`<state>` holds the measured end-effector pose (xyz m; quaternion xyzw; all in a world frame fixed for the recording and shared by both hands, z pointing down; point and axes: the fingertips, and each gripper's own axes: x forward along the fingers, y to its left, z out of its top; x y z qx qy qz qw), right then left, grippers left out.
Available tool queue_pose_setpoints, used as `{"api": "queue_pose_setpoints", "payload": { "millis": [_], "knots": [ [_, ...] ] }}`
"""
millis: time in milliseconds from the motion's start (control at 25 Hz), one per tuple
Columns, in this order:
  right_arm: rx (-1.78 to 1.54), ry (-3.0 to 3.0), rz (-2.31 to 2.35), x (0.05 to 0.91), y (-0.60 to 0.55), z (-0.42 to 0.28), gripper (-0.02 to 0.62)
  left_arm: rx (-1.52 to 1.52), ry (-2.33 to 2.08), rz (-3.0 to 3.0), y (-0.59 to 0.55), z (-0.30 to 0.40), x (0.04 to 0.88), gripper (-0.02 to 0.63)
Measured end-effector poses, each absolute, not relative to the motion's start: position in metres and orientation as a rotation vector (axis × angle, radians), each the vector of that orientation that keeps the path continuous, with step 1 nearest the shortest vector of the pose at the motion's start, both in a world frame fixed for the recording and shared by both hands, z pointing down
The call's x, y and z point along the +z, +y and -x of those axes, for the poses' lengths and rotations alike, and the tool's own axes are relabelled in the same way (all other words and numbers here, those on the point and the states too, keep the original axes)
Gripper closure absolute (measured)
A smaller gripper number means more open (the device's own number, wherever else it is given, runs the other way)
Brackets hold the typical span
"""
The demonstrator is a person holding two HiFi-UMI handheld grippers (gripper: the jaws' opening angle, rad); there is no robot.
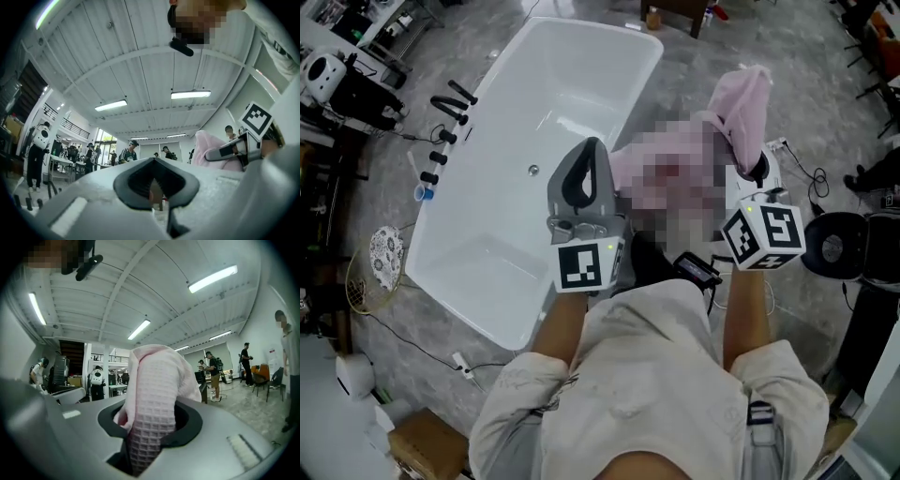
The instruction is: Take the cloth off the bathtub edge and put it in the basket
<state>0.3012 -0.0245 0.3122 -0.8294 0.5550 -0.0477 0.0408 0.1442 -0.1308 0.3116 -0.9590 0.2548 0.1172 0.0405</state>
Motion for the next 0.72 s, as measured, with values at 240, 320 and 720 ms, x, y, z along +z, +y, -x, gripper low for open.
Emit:
{"api": "queue_pose_setpoints", "payload": {
  "millis": [240,320,720],
  "knots": [
    [-0.151,1.591,2.614,0.314,-0.004,-0.337,0.453,0.336,0.654,2.978,-0.122,-0.188,0.317,0.604],
    [-0.157,1.568,2.633,0.315,-0.002,-0.346,0.453,0.329,0.629,2.991,-0.123,-0.200,0.319,0.606],
    [-0.225,1.505,2.677,0.336,0.002,-0.379,0.453,0.320,0.580,3.036,-0.124,-0.239,0.326,0.604]
  ]
}}
